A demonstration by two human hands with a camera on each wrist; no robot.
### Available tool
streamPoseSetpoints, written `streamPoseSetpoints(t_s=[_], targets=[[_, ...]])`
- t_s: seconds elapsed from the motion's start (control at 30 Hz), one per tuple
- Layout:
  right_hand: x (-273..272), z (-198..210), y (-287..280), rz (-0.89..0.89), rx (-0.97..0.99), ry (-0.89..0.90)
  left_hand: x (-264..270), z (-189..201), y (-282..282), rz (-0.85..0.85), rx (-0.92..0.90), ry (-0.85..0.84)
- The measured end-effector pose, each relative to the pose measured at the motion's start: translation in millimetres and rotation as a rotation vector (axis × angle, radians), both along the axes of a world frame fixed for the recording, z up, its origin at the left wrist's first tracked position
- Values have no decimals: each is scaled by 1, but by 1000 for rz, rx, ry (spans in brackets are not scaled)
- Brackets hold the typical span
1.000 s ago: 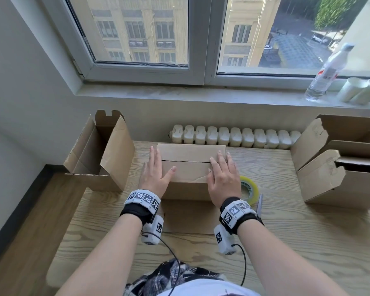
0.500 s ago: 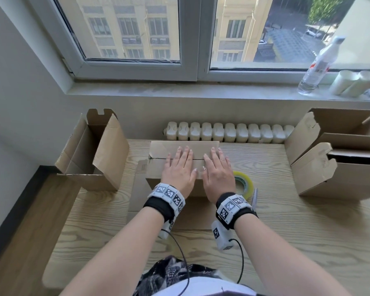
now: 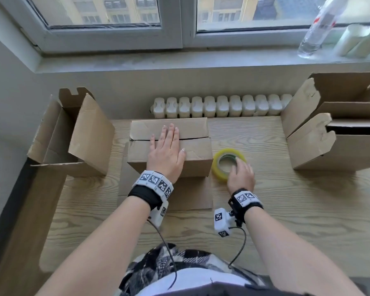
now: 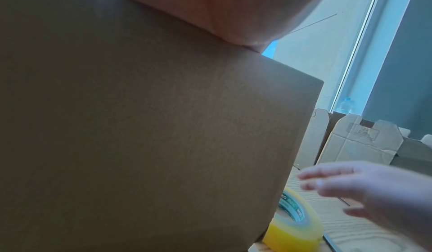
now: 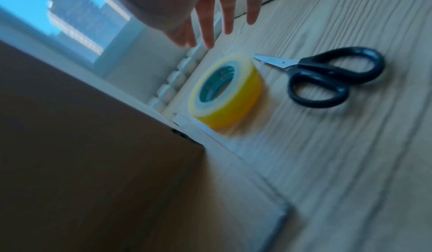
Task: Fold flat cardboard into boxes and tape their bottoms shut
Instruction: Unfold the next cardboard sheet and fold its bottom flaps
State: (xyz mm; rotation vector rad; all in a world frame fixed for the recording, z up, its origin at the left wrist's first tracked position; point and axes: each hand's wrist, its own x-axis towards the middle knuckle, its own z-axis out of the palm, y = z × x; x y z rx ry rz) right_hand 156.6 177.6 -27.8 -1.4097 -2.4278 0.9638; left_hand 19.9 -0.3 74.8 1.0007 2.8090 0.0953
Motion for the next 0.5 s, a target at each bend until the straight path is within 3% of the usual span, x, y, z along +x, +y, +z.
streamPoseSetpoints(t_s=[0.1, 0.27, 0.37, 0.5], targets=[[8, -15, -2, 250, 60, -234, -1, -2, 0, 10, 12, 18], [-5, -33, -10, 409, 212, -583, -3, -6, 1, 17, 24, 24], [-16, -34, -9, 417, 274, -634, -5, -7, 2, 17, 23, 24], [-25, -32, -1, 356, 196, -566, -6, -6, 1, 15, 27, 34]])
